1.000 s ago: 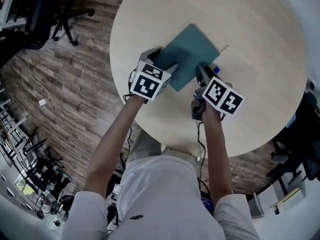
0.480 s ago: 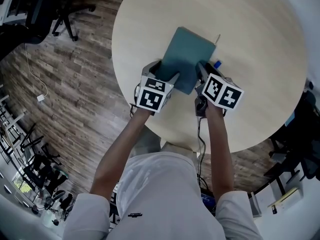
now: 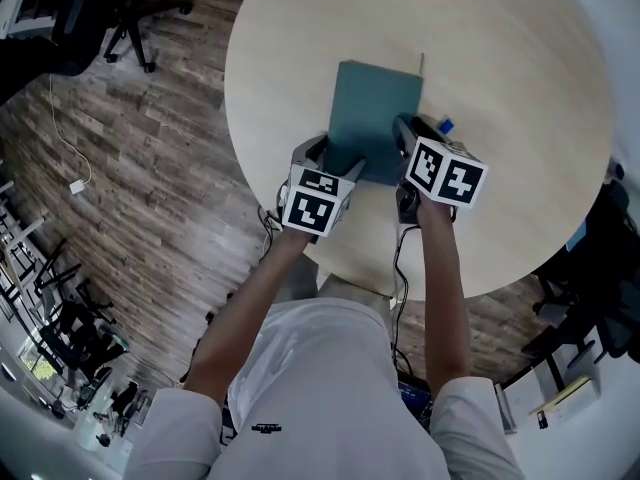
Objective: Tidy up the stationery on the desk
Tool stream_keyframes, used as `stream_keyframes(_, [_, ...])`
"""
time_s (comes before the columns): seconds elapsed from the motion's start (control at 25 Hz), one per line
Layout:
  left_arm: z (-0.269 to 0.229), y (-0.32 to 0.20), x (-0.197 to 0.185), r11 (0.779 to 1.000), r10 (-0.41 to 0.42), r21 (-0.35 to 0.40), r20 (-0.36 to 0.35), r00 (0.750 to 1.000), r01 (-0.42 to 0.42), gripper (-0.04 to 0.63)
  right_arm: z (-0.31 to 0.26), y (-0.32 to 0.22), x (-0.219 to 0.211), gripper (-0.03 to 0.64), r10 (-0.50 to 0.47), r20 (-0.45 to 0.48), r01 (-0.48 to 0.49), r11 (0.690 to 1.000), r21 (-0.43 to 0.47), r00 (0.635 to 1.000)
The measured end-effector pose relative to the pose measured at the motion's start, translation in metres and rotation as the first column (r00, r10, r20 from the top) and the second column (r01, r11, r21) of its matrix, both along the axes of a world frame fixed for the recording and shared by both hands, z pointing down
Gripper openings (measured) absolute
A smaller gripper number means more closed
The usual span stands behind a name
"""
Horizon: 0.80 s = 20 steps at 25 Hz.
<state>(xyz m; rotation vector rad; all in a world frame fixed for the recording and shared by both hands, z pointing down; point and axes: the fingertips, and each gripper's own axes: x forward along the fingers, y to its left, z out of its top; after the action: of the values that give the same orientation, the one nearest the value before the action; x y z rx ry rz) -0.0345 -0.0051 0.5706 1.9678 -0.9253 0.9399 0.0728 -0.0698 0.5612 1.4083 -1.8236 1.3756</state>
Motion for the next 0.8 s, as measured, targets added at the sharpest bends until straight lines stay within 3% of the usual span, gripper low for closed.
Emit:
stream_keyframes(0.2, [0.003,0.014,0.004,1.000,0.004,-0.014,0.002,1.000,-0.004,0.311,0.007,0.003,-0.003,0.166,-0.059,-0.017,0.059,0.998,0.022,0.998])
stream_keyframes(0.56, [-0.002,0.024,0.003,1.000,0.027,-0.014,0.007,1.000,-0.027,0.311,-0.001,0.018,-0.002,0.167,-0.050,0.037,0.049,0.998,0.032,0.998])
stream_keyframes(0.8, [-0.013,0.028,0.002,1.000,0.005,0.002,0.008,1.000,-0.005,0.311,-0.017,0.031,0.007,0.167,-0.004,0.038,0.000,0.996,0.088,0.999])
